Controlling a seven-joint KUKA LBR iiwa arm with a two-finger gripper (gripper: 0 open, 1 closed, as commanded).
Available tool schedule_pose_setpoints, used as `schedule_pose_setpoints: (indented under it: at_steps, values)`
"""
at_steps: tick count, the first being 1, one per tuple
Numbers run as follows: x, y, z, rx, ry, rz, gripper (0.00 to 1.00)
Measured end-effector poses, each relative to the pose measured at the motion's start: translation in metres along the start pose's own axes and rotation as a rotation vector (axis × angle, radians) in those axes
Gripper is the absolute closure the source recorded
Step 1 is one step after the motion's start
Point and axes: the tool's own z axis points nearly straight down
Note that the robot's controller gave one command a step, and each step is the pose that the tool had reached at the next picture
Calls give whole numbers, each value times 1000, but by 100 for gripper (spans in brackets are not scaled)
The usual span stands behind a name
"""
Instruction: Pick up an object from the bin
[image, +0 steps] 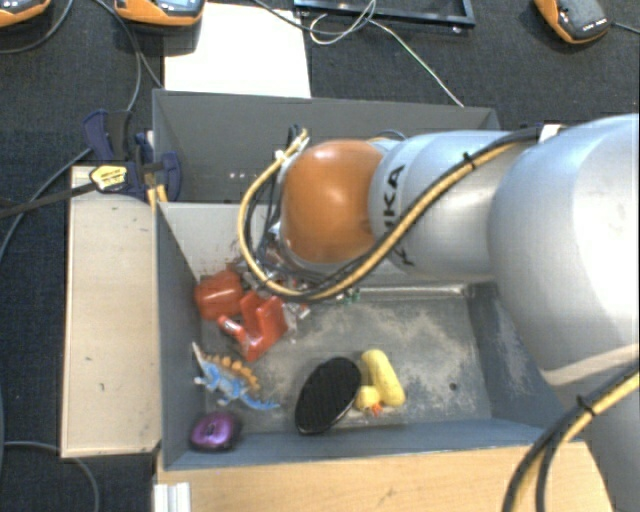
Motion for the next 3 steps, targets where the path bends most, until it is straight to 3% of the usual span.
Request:
schedule_pose_setpoints:
  at_steps: [1,2,3]
  values:
    - [-8,-2,-97,-1,-2,5,100]
    - [-5,-3,-90,-3,7,9,100]
    - [-7,-3,-104,-3,1,14,100]
